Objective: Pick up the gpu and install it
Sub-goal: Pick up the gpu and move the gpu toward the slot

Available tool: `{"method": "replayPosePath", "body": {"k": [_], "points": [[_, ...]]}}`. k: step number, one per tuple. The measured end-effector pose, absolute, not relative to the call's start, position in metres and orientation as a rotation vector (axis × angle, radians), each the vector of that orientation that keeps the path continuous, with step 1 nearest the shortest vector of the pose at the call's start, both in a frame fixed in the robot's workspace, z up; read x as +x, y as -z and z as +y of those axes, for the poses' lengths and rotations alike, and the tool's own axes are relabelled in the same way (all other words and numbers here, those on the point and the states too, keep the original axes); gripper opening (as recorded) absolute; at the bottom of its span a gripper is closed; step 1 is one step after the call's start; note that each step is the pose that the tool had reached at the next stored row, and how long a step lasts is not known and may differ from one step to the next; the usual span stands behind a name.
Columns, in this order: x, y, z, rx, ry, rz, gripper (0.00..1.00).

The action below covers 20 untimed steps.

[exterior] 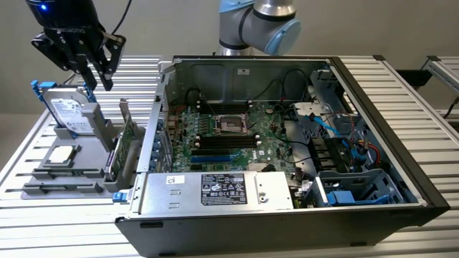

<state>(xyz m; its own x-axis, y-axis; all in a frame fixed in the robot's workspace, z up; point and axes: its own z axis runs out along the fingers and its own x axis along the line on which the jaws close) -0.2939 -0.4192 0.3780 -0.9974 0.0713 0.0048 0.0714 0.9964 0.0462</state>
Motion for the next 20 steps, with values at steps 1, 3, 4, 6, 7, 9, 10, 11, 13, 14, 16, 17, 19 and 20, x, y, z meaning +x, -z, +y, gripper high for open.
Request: {"method": "replayPosePath", "body": {"k": [1, 3, 4, 6, 7, 9, 10, 11, 13, 14, 16, 17, 19, 20], "points": [[-0.295, -0.376, -0.419, -0.112, 0.072, -3.136, 0.36], [-0.297, -0.373, -0.420, -0.111, 0.071, -3.136, 0.36], [-0.297, -0.372, -0.420, -0.111, 0.071, -3.136, 0.36], [-0.298, -0.368, -0.421, -0.109, 0.070, -3.136, 0.36], [-0.298, -0.366, -0.421, -0.108, 0.070, -3.136, 0.36], [-0.299, -0.363, -0.421, -0.105, 0.071, -3.136, 0.36], [-0.299, -0.361, -0.421, -0.104, 0.070, -3.136, 0.36], [-0.299, -0.359, -0.422, -0.103, 0.071, -3.136, 0.36], [-0.300, -0.355, -0.422, -0.101, 0.071, -3.136, 0.36], [-0.300, -0.354, -0.422, -0.099, 0.070, -3.136, 0.36], [-0.300, -0.350, -0.422, -0.096, 0.070, -3.136, 0.36], [-0.300, -0.348, -0.422, -0.093, 0.070, -3.136, 0.36], [-0.301, -0.344, -0.422, -0.089, 0.070, -3.136, 0.36], [-0.301, -0.343, -0.422, -0.086, 0.070, -3.136, 0.36]]}}
